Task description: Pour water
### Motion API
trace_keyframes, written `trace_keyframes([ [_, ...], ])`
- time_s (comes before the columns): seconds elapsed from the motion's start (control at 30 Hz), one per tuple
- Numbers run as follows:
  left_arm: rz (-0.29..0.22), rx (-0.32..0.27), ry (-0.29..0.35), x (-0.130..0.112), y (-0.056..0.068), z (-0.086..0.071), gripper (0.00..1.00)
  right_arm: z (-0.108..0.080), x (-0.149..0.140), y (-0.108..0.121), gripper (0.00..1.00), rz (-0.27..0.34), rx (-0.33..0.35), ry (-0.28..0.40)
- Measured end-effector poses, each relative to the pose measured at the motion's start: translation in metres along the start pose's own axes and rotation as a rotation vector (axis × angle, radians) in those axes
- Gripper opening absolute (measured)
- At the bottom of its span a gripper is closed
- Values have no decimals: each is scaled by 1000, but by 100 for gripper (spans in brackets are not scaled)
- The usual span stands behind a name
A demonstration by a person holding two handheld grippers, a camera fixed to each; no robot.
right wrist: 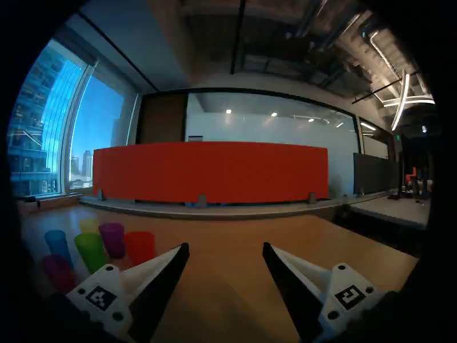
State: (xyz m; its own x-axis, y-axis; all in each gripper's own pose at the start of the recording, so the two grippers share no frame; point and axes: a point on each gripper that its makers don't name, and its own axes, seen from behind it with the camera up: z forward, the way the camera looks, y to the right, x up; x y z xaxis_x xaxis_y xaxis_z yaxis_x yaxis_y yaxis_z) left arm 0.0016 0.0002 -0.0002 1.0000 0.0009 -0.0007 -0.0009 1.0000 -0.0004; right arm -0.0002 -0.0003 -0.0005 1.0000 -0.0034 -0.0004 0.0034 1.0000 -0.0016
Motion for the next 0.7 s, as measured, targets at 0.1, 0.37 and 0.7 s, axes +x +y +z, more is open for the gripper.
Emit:
trace_keyframes([
  [0.1,9,-4,7,16,2,-2,96,0,3,0,100,-11,0,1],
  [0.37,31,-11,-7,50,-1,-5,96,-2,41,-7,100,-36,34,13],
  [0.7,25,-30,-36,103,1,3,96,6,95,-11,100,-59,56,-15],
])
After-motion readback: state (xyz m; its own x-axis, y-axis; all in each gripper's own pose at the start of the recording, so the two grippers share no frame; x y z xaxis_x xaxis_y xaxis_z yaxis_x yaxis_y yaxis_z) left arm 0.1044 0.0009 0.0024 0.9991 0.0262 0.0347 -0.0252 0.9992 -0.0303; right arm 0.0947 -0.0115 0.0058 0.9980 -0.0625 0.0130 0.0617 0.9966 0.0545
